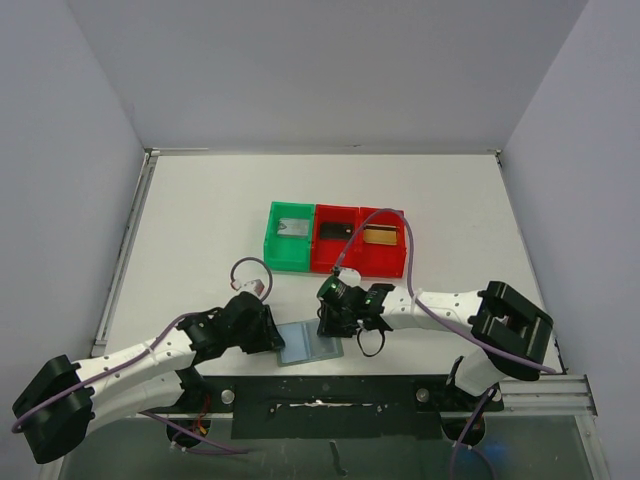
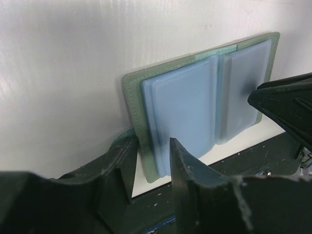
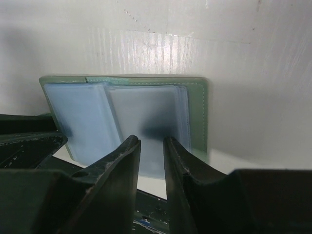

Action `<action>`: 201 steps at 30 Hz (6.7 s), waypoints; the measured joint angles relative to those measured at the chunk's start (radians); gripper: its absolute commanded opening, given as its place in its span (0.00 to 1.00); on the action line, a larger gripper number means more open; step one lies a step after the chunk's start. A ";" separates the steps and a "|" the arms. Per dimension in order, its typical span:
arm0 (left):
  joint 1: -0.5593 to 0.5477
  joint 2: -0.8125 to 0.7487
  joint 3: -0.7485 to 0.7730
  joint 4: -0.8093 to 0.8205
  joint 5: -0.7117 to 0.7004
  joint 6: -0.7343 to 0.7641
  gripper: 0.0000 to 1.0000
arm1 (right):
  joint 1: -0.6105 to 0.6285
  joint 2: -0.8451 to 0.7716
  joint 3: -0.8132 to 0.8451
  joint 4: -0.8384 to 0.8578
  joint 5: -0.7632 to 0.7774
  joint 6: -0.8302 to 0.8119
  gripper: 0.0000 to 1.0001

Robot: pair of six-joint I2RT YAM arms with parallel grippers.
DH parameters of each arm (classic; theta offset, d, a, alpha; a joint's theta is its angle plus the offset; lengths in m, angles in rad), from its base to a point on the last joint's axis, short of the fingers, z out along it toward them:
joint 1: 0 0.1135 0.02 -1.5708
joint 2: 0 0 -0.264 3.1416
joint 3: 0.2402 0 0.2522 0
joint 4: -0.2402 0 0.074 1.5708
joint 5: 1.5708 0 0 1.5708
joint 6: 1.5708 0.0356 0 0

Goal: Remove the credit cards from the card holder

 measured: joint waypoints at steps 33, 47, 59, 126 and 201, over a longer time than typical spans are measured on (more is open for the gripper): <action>0.000 0.058 0.026 0.021 0.032 0.003 0.16 | 0.002 0.029 0.049 -0.056 0.020 -0.010 0.28; 0.000 0.060 0.023 0.029 0.035 0.003 0.16 | 0.002 -0.035 0.042 -0.066 0.028 -0.009 0.38; 0.000 0.067 0.023 0.038 0.042 0.004 0.15 | 0.002 0.014 0.043 -0.095 0.037 -0.013 0.39; 0.000 0.109 0.041 0.056 0.060 0.040 0.12 | 0.022 0.048 0.109 -0.216 0.089 -0.042 0.00; -0.001 0.132 0.057 0.053 0.061 0.059 0.11 | 0.073 0.156 0.271 -0.402 0.195 -0.055 0.28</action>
